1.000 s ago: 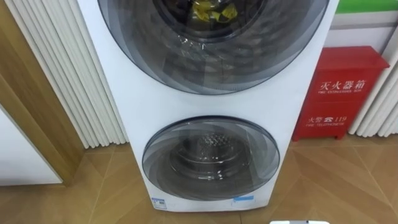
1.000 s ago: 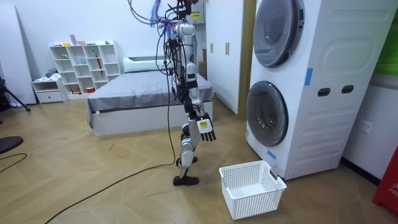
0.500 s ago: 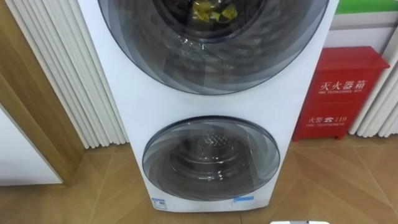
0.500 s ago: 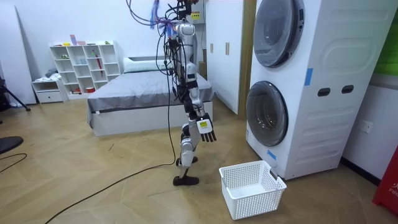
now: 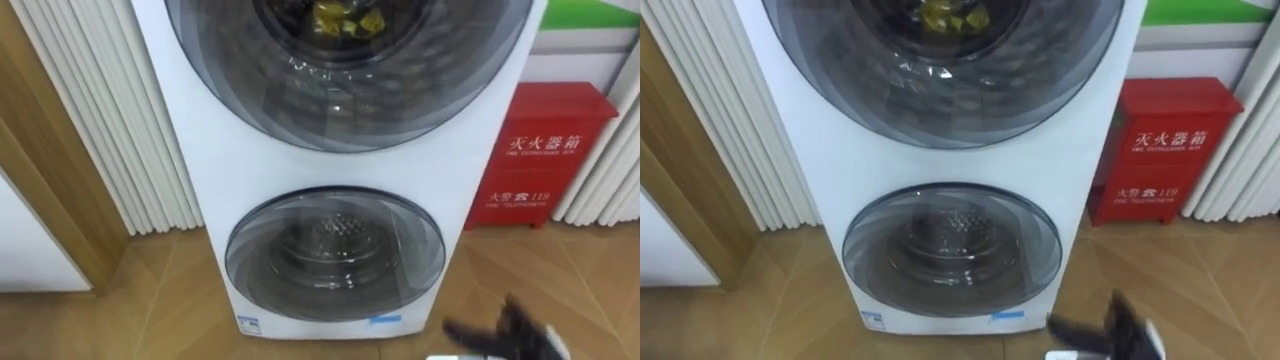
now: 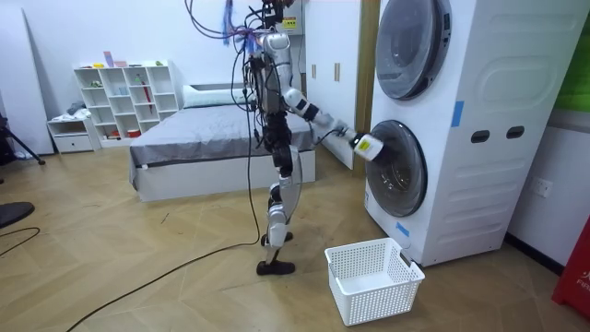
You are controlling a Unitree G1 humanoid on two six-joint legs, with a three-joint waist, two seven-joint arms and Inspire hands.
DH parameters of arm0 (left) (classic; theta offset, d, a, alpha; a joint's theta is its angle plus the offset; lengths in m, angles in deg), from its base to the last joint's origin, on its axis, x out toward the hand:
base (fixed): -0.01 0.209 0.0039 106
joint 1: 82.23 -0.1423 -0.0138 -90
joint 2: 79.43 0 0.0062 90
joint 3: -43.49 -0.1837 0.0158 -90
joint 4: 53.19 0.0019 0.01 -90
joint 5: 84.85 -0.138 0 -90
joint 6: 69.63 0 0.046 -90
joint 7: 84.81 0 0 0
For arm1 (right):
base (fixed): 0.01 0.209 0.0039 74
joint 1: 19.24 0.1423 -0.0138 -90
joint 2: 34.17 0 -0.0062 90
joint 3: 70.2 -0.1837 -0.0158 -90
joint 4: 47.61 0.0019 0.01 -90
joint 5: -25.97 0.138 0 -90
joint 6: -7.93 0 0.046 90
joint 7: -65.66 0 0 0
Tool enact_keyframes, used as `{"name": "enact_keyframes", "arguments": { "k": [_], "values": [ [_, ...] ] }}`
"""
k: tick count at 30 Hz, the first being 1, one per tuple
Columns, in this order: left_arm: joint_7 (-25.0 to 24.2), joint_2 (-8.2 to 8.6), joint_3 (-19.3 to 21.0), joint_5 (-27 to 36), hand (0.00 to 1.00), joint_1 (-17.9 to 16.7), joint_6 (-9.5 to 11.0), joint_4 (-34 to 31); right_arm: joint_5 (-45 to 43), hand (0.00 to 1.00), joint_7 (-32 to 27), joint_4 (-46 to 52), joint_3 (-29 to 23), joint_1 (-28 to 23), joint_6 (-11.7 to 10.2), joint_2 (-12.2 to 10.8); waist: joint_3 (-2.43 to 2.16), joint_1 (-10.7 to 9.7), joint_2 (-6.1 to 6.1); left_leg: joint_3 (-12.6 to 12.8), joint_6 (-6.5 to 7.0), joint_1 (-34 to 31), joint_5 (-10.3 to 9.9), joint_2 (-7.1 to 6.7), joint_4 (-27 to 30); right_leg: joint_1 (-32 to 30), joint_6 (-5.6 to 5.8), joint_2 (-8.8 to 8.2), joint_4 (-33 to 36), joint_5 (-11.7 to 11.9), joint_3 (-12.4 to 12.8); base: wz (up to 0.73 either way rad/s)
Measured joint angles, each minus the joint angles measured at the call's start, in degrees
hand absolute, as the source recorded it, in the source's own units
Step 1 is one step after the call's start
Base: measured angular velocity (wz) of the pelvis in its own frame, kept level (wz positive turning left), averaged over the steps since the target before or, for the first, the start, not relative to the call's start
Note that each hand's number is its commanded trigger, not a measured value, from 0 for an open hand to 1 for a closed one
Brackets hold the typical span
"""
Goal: Pick clothes from washing machine
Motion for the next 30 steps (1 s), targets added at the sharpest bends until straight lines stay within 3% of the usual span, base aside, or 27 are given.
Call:
{"name": "enact_keyframes", "arguments": {
  "k": [4, 11, 12, 13, 14, 15, 16, 17, 19, 20, 22, 25, 30],
  "values": [
    [-0.01, -0.45, -0.11, -2.06, 0.0, -0.94, -1.13, -2.66, -0.85, 0.0, -2.95, 8.57, 0.03, 1.81, 0.13, 1.45, -0.43, 0.76, -0.76, -0.29, 0.0, 0.3, 0.0, -0.05, -0.8, 0.07, 0.07, -0.01, 0.03, 0.04, -1.23, 0.05],
    [0.57, -0.33, -0.81, -2.13, 0.0, -0.83, -2.24, -3.18, -0.68, 0.0, -7.35, 16.83, -0.47, 8.95, 0.62, 2.66, -0.33, 0.75, -0.53, -2.28, 0.02, 0.95, 0.02, -0.13, -1.9, 0.04, 0.08, -0.01, 0.87, 0.05, -3.41, 0.06],
    [0.61, -0.33, -0.87, -2.2, 0.0, -0.78, -2.52, -3.18, -0.72, 0.0, -7.9, 18.86, -0.5, 9.21, 0.6, 3.09, -0.3, 0.76, -0.42, -3.62, 0.09, 1.26, 0.1, -0.06, -2.07, -0.06, 0.12, 0.06, 1.77, 0.02, -3.88, 0.11],
    [0.7, -0.23, -1.49, -2.21, 0.0, -0.67, -2.73, -3.17, -0.73, 0.0, -7.95, 19.88, -0.55, 9.44, 0.59, 3.66, 0.4, 1.13, 0.48, -7.72, 0.14, 2.34, 0.31, 1.15, -2.29, -1.79, 1.14, 0.53, 5.55, -1.11, -4.36, -0.05],
    [0.7, -0.36, -1.79, -2.75, 0.0, -0.22, -2.74, -3.2, -0.9, 0.0, -7.99, 20.31, -0.53, 9.49, 0.58, 3.65, 0.52, 1.92, 0.86, -10.62, 0.12, 2.67, 0.32, 1.56, -2.3, -3.13, 0.99, 0.94, 4.94, -1.0, -2.93, -0.45],
    [0.73, -0.51, -1.39, -4.06, 0.0, -0.31, -2.86, -2.98, -1.23, 0.0, -7.92, 21.42, 0.12, 10.11, 0.7, 3.77, 0.22, 2.99, 0.32, -14.12, -0.34, 2.51, 0.06, 1.8, -2.07, -5.53, -1.78, 1.93, 1.13, 2.4, -1.58, -0.3],
    [0.65, -0.29, -0.67, -4.75, 0.0, -0.95, -3.29, -3.22, -1.07, 0.0, -8.38, 23.03, 0.32, 10.28, 0.71, 3.93, -0.08, 2.42, 0.45, -14.39, -1.2, 1.78, 0.04, 2.17, -2.21, -4.46, -1.81, 2.03, 0.72, 3.81, -4.05, -0.12],
    [0.63, -0.33, -0.59, -4.89, 0.0, -0.82, -3.52, -3.22, -0.89, 0.0, -8.71, 23.36, 0.38, 10.57, 0.64, 4.16, -0.02, 1.93, 0.55, -13.46, -1.32, 1.77, -0.03, 2.1, -2.25, -4.35, -1.85, 2.04, 0.91, 3.84, -5.29, 0.4],
    [0.41, -0.5, -1.17, -5.09, 0.0, -0.26, -4.71, -4.64, -0.84, 0.0, -10.4, 23.39, 0.35, 11.34, 0.63, 5.8, 0.1, 1.23, 0.28, -8.58, -1.38, 1.86, 0.18, 2.3, -2.96, -3.66, -1.8, 2.12, 0.9, 3.8, -4.53, 0.37],
    [0.48, -0.56, -1.53, -5.1, 0.0, -0.31, -4.82, -5.25, -0.76, 0.0, -10.5, 23.43, 0.36, 11.54, 0.68, 6.29, 0.03, 1.42, 0.16, -7.67, -1.31, 2.0, 0.31, 2.32, -2.87, -3.74, -1.73, 2.13, 0.91, 3.76, -4.23, 0.1],
    [0.71, -1.26, -1.63, -5.63, 0.0, -0.53, -5.21, -6.3, 0.01, 0.0, -10.45, 23.45, 0.34, 13.75, 1.23, 6.9, -0.1, 2.52, -0.96, -7.28, -1.26, 1.92, 0.38, 2.18, -2.97, -4.57, -1.65, 2.58, 0.67, 3.7, -3.73, -0.15],
    [1.23, -1.72, -1.45, -5.63, 0.0, -1.09, -5.91, -6.67, 0.16, 0.0, -11.36, 23.99, -0.27, 14.69, 2.93, 7.67, -0.56, 2.54, -1.7, -7.64, -1.27, 1.72, 0.37, 1.94, -2.97, -4.51, -1.63, 2.38, 0.87, 3.75, -4.83, 0.09],
    [1.19, -1.75, -1.3, -5.62, 0.0, -1.39, -6.0, -6.5, -0.16, 0.0, -11.69, 25.25, -0.48, 16.77, 3.8, 7.77, -0.52, 2.39, -1.82, -7.45, -1.26, 1.5, 0.37, 1.65, -2.77, -4.64, -1.6, 2.11, 0.74, 3.73, -4.91, -0.02]
  ]
}}
